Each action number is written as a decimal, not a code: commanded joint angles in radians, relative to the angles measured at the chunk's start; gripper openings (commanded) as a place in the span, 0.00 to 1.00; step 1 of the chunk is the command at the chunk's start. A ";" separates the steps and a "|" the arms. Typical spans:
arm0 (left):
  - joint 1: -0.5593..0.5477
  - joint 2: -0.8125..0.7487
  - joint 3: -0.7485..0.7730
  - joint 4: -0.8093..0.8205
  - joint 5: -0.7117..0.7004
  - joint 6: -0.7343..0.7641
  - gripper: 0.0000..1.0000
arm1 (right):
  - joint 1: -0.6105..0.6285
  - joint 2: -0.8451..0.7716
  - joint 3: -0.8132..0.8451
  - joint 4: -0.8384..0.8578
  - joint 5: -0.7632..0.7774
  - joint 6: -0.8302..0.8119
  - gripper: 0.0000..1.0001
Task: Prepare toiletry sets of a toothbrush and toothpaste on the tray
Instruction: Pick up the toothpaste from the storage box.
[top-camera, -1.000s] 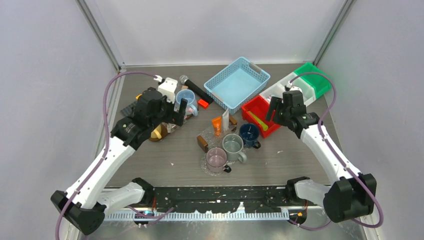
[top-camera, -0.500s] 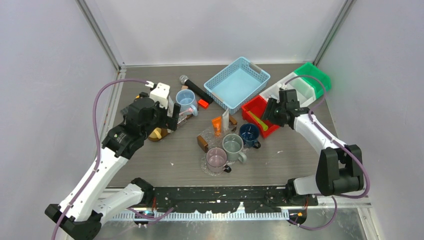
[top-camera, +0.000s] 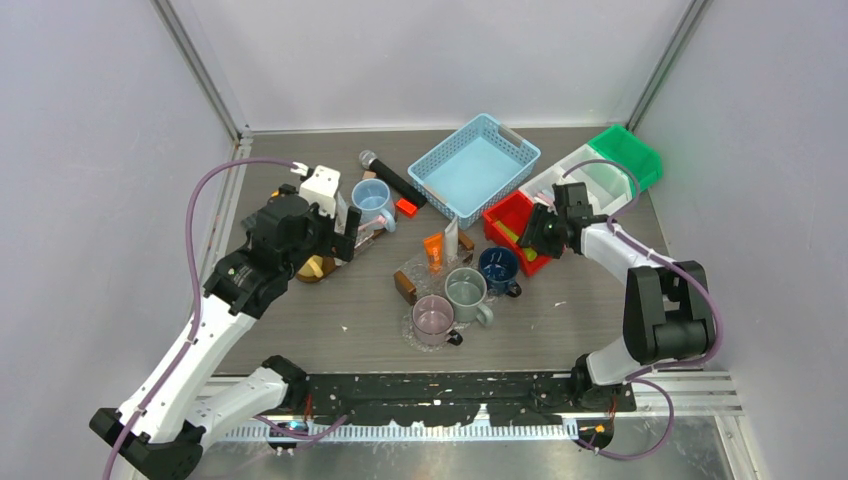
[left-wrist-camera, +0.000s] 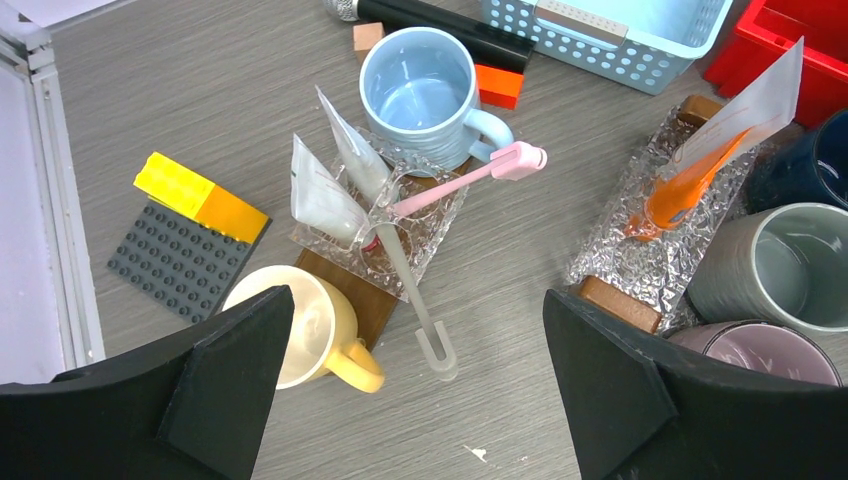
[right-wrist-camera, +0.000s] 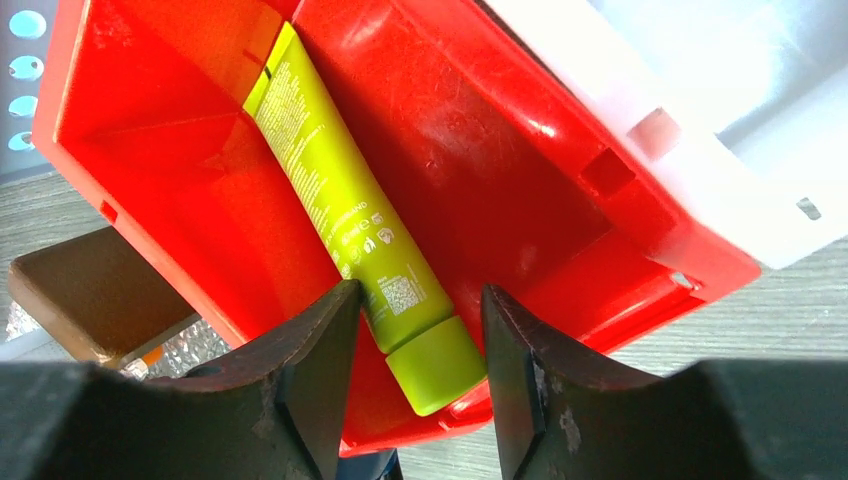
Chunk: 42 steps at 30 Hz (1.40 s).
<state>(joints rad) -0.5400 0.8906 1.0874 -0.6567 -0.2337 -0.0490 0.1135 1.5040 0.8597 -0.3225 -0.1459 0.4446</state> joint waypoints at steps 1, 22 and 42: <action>0.006 -0.013 0.015 0.012 0.025 -0.019 1.00 | -0.007 0.041 -0.011 0.014 -0.007 -0.018 0.53; 0.006 -0.004 0.042 0.097 0.125 -0.127 0.98 | -0.010 -0.242 0.001 -0.003 0.008 -0.041 0.01; 0.006 0.129 0.111 0.276 0.375 -0.338 0.94 | -0.007 -0.579 -0.098 0.180 -0.135 -0.030 0.01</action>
<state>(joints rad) -0.5400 0.9936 1.1481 -0.4953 0.0334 -0.3073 0.1081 1.0073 0.7677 -0.2741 -0.1875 0.4171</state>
